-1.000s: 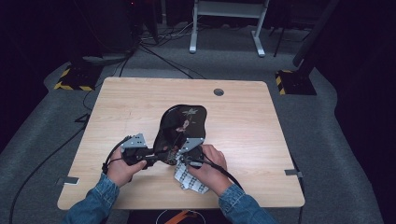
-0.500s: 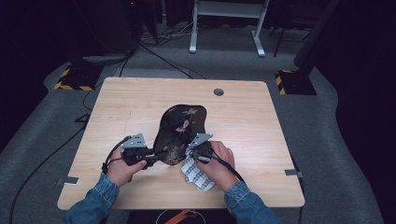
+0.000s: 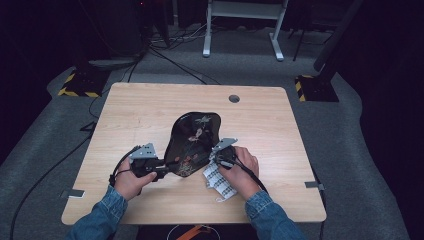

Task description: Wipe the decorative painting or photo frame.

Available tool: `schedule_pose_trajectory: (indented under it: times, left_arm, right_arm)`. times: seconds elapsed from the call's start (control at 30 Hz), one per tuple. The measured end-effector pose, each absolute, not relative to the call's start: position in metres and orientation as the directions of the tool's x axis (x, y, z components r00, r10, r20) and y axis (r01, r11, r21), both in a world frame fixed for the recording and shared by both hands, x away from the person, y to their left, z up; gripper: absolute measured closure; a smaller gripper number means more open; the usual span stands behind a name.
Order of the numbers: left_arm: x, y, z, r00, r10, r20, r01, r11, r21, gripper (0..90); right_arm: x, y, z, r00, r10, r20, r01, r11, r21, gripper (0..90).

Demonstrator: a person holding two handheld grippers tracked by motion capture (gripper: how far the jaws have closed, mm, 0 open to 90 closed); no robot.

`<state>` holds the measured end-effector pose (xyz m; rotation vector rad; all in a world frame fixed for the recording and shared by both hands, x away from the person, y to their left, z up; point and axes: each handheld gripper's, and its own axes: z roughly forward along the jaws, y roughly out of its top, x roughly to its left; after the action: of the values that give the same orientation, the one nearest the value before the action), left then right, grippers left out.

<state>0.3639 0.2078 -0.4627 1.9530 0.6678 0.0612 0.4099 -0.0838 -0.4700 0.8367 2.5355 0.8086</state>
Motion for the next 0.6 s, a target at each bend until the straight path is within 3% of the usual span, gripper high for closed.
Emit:
schedule_pose_trajectory:
  times: [0.6]
  left_arm:
    - [0.364, 0.207, -0.463, 0.840, 0.486, -0.241, 0.427, -0.320, 0.846, 75.8]
  right_arm:
    - [0.382, -0.039, -0.475, -0.873, 0.474, -0.116, 0.317, 0.731, 0.604, 81.2]
